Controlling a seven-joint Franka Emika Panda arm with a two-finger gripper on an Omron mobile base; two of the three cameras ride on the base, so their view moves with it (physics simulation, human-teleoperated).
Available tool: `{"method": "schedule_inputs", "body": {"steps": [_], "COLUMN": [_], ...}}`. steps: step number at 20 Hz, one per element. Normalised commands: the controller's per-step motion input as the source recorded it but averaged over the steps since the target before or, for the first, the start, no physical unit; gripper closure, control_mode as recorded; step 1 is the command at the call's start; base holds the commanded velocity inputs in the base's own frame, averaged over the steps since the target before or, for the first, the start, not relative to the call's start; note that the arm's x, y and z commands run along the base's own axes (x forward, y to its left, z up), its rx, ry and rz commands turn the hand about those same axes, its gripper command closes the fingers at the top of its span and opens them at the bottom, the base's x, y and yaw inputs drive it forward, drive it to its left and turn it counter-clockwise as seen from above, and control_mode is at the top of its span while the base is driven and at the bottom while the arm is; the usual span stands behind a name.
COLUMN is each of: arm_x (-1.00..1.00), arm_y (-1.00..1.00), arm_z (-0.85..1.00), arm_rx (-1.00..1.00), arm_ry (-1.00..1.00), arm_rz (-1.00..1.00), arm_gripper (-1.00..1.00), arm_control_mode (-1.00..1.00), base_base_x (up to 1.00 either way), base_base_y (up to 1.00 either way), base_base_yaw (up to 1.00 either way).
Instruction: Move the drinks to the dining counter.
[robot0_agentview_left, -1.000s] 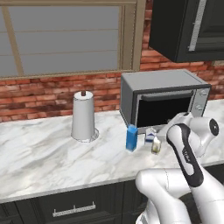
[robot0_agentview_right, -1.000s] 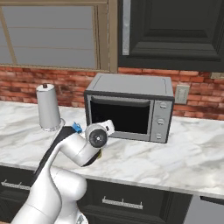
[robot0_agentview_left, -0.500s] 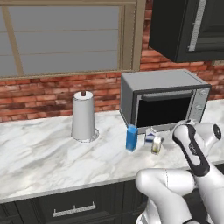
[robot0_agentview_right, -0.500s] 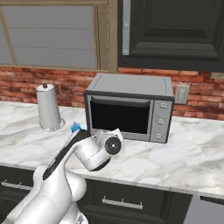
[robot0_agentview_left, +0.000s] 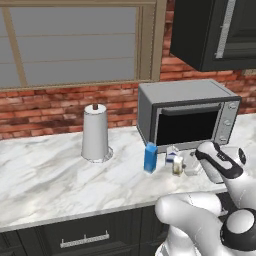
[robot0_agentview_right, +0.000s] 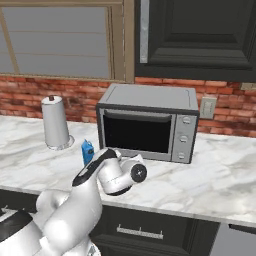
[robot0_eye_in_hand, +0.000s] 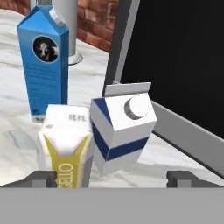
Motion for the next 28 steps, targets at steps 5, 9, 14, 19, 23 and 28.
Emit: {"method": "schedule_inputs", "body": {"steps": [5, 9, 14, 19, 23, 28], "arm_x": [0.2, -0.06, -0.39, -0.37, -0.05, 0.08], "arm_y": [0.16, 0.01, 0.0, 0.07, 0.21, 0.01], "arm_z": [-0.38, -0.1, 0.0, 0.0, 0.0, 0.0], "arm_rx": [0.0, 0.0, 0.0, 0.0, 0.0, 0.0], "arm_ry": [0.0, 0.0, 0.0, 0.0, 0.0, 0.0], "arm_rz": [0.03, 0.0, 0.0, 0.0, 0.0, 0.0], "arm_gripper": [-1.0, -1.0, -1.0, -1.0, -1.0, -1.0], "arm_control_mode": [-1.0, -1.0, -1.0, -1.0, -1.0, -1.0], "base_base_x": [0.0, 0.0, 0.0, 0.0, 0.0, 0.0], "base_base_y": [0.0, 0.0, 0.0, 0.0, 0.0, 0.0], "base_base_yaw": [0.0, 0.0, 0.0, 0.0, 0.0, 0.0]}}
